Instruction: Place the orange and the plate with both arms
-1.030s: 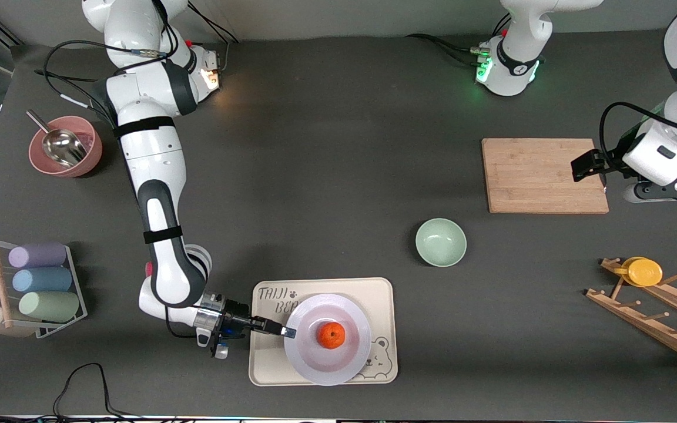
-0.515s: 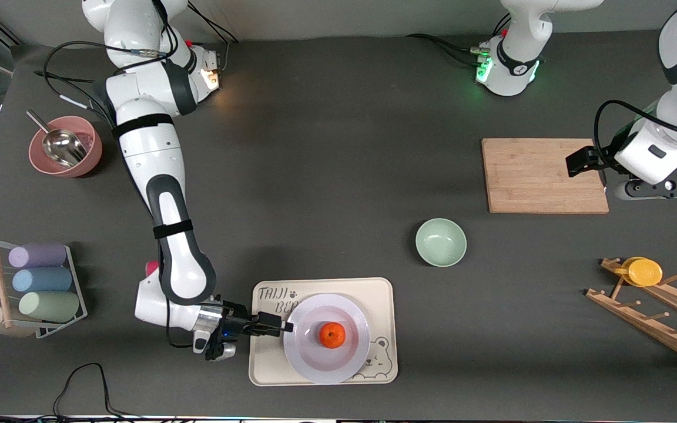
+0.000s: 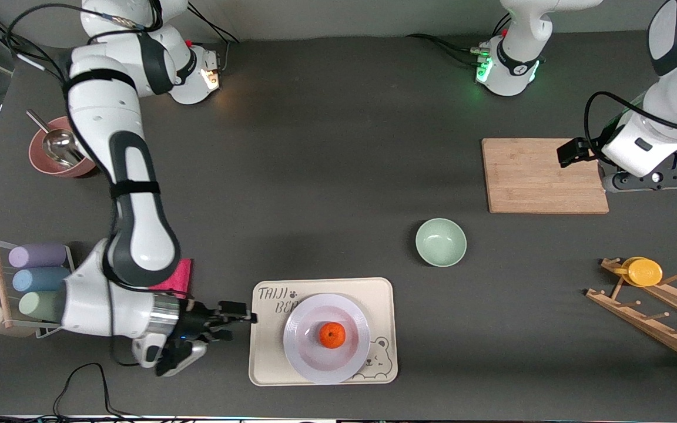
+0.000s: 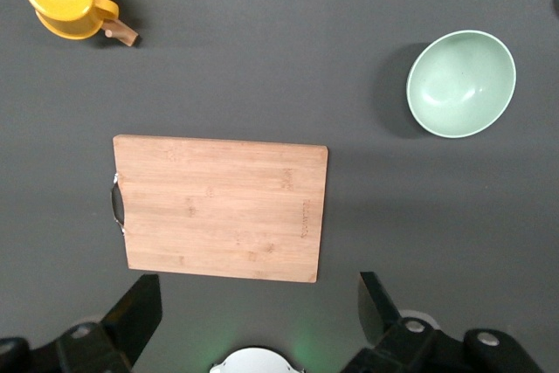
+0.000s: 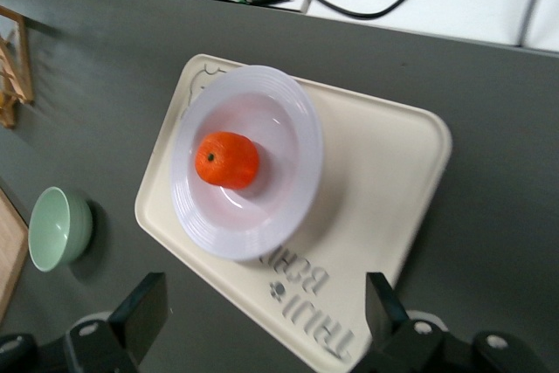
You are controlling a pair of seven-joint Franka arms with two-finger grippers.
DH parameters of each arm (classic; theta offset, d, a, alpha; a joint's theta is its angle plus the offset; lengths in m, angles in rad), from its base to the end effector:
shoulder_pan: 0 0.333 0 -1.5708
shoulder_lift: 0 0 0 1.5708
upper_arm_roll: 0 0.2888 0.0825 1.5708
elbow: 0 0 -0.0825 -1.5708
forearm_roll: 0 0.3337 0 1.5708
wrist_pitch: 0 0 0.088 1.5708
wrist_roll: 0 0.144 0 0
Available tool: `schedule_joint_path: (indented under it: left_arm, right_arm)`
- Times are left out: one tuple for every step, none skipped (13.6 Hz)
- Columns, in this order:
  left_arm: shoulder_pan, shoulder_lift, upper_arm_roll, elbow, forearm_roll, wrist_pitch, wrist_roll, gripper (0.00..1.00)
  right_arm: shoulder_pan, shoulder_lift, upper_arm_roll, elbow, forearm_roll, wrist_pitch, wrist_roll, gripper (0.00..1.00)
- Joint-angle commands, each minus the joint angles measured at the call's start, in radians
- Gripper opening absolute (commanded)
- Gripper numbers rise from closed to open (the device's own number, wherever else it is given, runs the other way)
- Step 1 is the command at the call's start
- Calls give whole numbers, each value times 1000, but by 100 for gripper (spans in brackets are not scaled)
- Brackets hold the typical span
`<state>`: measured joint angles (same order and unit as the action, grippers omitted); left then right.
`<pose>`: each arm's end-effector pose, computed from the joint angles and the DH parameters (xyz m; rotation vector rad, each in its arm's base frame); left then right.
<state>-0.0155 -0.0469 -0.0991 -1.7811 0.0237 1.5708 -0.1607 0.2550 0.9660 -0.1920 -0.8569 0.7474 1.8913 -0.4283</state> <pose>0.4722 -0.0516 0.4960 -3.0807 -0.0688 0.2443 0.7152 0.1767 0.3114 -2.5471 -0.4738 -0.2222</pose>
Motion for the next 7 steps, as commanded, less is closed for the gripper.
schedule_joint_path:
  left_arm:
    - [-35,-13,22,15,10,-32,-29,100]
    - [-35,-13,24,17,10,-29,-33,100]
    - [-37,-14,24,22,10,-34,-33,100]
    - [-38,-14,24,26,12,-38,-33,100]
    - [-43,-13,24,29,10,-43,-34,100]
    - [-46,-13,38,31,10,-41,-37,100]
    - [-63,-13,48,32,10,-40,-42,100]
  right_arm:
    - [16,-197,-17,-130,-205,-136,87,100]
    - [42,-307,-18,-240,-280,-138,130,100]
    - [61,-396,-21,-334,-359,-138,169,100]
    - [79,-471,-21,-414,-446,-141,215,100]
    - [87,-536,-21,-488,-508,-147,261,100]
    - [87,-594,-21,-548,-534,-162,305,100]
    - [87,-643,-23,-589,-560,-197,347,100]
